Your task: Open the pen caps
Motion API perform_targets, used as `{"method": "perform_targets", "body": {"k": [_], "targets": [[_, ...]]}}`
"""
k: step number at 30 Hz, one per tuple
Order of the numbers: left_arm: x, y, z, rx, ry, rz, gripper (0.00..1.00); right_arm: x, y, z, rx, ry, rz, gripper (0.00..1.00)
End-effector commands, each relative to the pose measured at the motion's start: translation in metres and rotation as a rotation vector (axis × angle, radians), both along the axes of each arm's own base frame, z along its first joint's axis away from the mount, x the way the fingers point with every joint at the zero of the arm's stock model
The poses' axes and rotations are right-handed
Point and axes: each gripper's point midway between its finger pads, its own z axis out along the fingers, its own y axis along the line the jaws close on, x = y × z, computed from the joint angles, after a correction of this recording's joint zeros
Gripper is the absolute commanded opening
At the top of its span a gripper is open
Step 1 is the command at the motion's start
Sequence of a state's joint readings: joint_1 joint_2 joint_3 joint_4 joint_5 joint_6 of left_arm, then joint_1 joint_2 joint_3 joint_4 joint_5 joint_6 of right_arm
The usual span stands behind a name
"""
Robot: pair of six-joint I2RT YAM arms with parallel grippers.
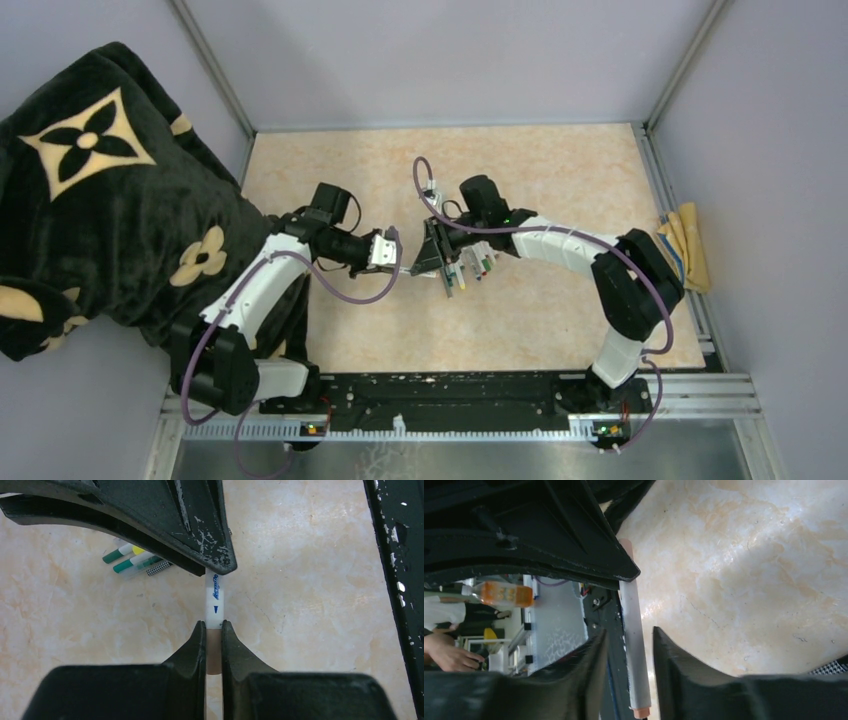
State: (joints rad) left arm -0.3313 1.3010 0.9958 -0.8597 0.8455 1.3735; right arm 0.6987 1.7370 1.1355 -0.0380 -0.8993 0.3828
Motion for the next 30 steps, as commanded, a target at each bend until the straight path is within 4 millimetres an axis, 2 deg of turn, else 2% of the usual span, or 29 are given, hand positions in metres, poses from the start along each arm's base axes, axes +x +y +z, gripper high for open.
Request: {"method": "perform_targets", "body": {"k": [1,4,6,10,13,14,15,18,19,21,24,30], "targets": [[0.006,-0.007,0.015,-0.046,-0.047,-0.014,0.00,0.000,0.020,0.017,0.081,-0.008,0.009,0.43],[0.006,-0.009,0.019,-0.059,-0.033,-0.010,0.00,-0.004,0.027,0.016,0.098,0.016,0.009,0.51],[0.005,-0.010,0.021,-0.066,-0.027,-0.012,0.00,-0.002,0.030,0.019,0.120,0.017,-0.002,0.47],[0.004,-0.013,0.026,-0.083,-0.017,-0.006,0.00,0.001,0.033,0.023,0.139,0.023,-0.018,0.28],[0.004,-0.015,0.030,-0.095,0.007,0.008,0.00,0.001,0.032,0.022,0.133,0.020,-0.025,0.07],[0.004,-0.015,0.029,-0.091,0.019,0.012,0.04,0.001,0.031,0.022,0.129,0.018,-0.025,0.00],[0.004,-0.014,0.027,-0.084,0.025,0.012,0.09,0.000,0.030,0.021,0.123,0.016,-0.023,0.00],[0.001,-0.008,0.019,-0.043,0.045,0.012,0.41,-0.002,0.025,0.020,0.111,0.003,-0.021,0.00],[-0.001,-0.006,0.016,-0.030,0.044,0.005,0.61,-0.003,0.024,0.020,0.109,0.000,-0.020,0.00],[-0.004,-0.003,0.010,-0.014,0.038,-0.006,0.73,-0.005,0.022,0.020,0.107,0.003,-0.013,0.00],[-0.003,-0.002,0.006,-0.008,0.019,-0.006,0.74,-0.006,0.021,0.020,0.105,0.002,-0.006,0.00],[0.001,0.005,-0.005,0.050,0.027,0.008,0.63,-0.005,0.021,0.023,0.109,-0.005,-0.008,0.00]]}}
